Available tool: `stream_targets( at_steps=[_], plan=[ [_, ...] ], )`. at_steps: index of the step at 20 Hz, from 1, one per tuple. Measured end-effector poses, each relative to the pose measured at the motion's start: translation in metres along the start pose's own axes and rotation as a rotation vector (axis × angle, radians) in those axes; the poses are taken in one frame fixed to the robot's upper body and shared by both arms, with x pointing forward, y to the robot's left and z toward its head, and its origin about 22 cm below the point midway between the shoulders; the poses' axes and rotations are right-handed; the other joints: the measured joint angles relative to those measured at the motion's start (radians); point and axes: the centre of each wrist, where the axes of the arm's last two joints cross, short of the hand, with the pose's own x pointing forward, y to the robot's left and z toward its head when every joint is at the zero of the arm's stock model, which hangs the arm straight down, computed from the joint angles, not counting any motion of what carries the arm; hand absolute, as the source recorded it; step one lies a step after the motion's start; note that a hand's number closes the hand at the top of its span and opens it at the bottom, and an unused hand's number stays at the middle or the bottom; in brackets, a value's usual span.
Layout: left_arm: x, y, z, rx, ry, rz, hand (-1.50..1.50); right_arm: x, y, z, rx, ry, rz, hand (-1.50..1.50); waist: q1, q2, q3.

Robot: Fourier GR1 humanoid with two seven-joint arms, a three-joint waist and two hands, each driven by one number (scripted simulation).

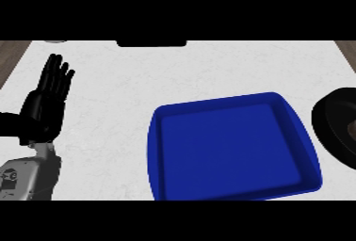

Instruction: Pick the cupcake from the tray and place it in the pot

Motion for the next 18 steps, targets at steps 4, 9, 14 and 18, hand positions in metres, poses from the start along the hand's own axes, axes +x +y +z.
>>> stream_targets(
  at_steps=[4, 9, 14, 18],
  plan=[
    [-0.001, -0.003, -0.002, 0.002, -0.003, 0.002, 0.00, -0.016, -0.038, 0.000, -0.050, -0.005, -0.057, -1.50, -0.001, 0.001, 0.000],
    [-0.003, -0.003, -0.007, -0.001, -0.005, 0.001, 0.00, -0.032, -0.086, -0.001, -0.089, -0.014, -0.084, -1.50, -0.001, 0.001, 0.000],
    [-0.009, -0.005, -0.007, 0.002, -0.004, 0.005, 0.00, -0.049, -0.130, 0.000, -0.109, -0.017, -0.095, -1.50, 0.000, 0.002, 0.000],
    [0.001, 0.000, -0.008, 0.003, -0.004, 0.001, 0.00, -0.063, -0.163, 0.003, -0.115, -0.016, -0.092, -1.50, 0.001, 0.002, 0.000]
  ],
)
